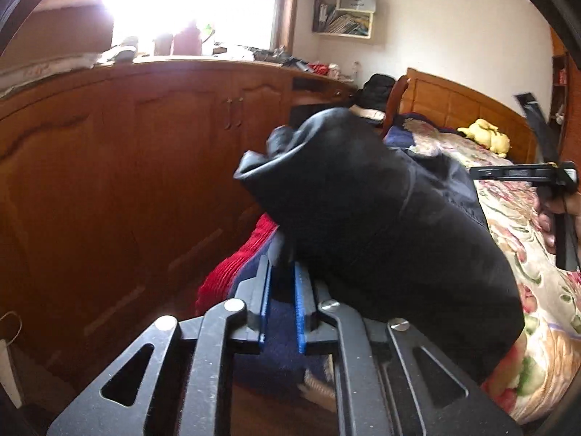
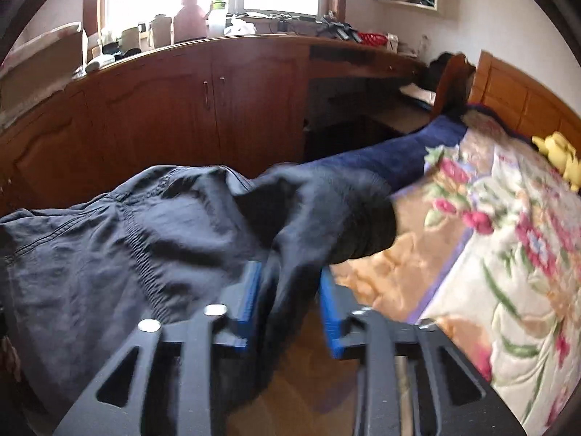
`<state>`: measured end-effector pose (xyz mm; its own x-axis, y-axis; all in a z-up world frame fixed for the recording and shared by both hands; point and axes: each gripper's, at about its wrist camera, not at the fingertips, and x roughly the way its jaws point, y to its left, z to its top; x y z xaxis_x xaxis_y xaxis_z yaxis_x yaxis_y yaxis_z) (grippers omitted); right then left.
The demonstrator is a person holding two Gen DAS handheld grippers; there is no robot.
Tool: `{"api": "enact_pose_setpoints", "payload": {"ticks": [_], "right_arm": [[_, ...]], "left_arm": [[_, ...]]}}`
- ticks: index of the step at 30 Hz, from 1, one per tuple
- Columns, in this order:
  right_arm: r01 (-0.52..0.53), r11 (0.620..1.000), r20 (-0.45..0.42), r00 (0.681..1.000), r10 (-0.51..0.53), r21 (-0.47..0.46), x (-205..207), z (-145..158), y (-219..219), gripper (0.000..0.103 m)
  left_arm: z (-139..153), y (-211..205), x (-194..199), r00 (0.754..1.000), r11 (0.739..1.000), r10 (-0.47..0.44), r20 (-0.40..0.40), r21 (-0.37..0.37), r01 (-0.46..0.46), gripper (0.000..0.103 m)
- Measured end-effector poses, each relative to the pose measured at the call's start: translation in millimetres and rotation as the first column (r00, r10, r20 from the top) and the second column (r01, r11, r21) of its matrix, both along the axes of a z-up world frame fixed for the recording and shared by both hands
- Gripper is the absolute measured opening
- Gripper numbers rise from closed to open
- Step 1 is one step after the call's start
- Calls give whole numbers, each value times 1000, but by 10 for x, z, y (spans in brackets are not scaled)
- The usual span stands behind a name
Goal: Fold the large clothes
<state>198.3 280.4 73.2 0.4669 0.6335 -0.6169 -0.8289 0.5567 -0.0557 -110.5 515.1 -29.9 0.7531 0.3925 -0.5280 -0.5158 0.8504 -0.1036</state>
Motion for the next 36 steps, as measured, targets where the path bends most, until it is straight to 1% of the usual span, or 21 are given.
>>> {"api": "enact_pose_setpoints", "payload": {"ticks": [2, 3, 4, 5, 6, 7, 9, 10, 11, 12, 13, 14, 16, 19, 21, 25, 28, 30, 36], "right_arm": [[-15, 1000, 14, 1000, 15, 22, 12, 16, -98, 63], [-19, 999, 34, 999, 18, 34, -11, 34, -180, 66], [-21, 999, 47, 999, 19, 40, -19, 48, -229, 66], [-27, 999, 51, 998, 25, 45, -79, 70, -247, 68], [-39, 998, 49, 998, 37, 49, -124, 80, -305, 70], [-49, 997, 50, 998, 46, 54, -242, 90, -352, 70], [-56, 996, 64, 997, 51, 68, -352, 85, -542, 73], [-60, 995, 66, 996, 55, 74, -430, 68, -566, 74], [-61, 995, 66, 996, 56, 76, -427, 63, -595, 76], [-59, 995, 65, 996, 53, 80, -464, 65, -658, 77], [-57, 995, 65, 997, 52, 87, -508, 72, -722, 77], [-59, 994, 64, 996, 53, 94, -648, 130, -818, 77], [-60, 993, 64, 997, 53, 106, -693, 117, -964, 78], [-57, 992, 76, 996, 49, 111, -829, 118, -1206, 78], [-51, 992, 70, 997, 43, 117, -905, 114, -1369, 79], [-30, 990, 62, 998, 22, 136, -945, 100, -1705, 80], [-6, 989, 65, 998, -3, 150, -954, 100, -1915, 83], [11, 988, 66, 998, -21, 154, -972, 93, -2046, 86], [44, 986, 101, 993, -61, 163, -1160, 44, -2384, 88]], "left_arm": [[42, -44, -96, 1000, 1000, 1, 8, 9, -1, 17], [80, -98, -172, 1000, 1000, 9, 12, 26, -10, 19], [108, -132, -245, 1000, 999, 12, 18, 38, -13, 25], [161, -163, -293, 1000, 999, 10, 28, 45, -12, 34], [218, -195, -343, 999, 999, 6, 42, 46, -8, 39], [290, -241, -388, 998, 999, -2, 56, 47, -1, 41], [430, -326, -397, 998, 998, -26, 65, 56, 23, 49], [489, -359, -376, 997, 997, -37, 70, 64, 33, 64], [551, -402, -367, 996, 996, -49, 80, 75, 43, 75], [623, -456, -351, 994, 995, -62, 93, 87, 54, 78], [697, -515, -320, 992, 993, -77, 101, 99, 67, 79], [765, -572, -276, 990, 991, -91, 106, 110, 79, 79], [884, -633, -140, 987, 987, -108, 116, 130, 93, 79], [983, -760, 24, 987, 981, -122, 105, 164, 104, 79], [1023, -825, 129, 985, 979, -141, 102, 162, 123, 79], [1052, -1053, 315, 976, 973, -193, 96, 145, 178, 82], [1050, -1260, 419, 971, 968, -221, 89, 143, 207, 82], [1037, -1434, 518, 966, 962, -249, 74, 138, 238, 82], [1000, -1966, 728, 953, 945, -301, 44, 151, 291, 82]]}}
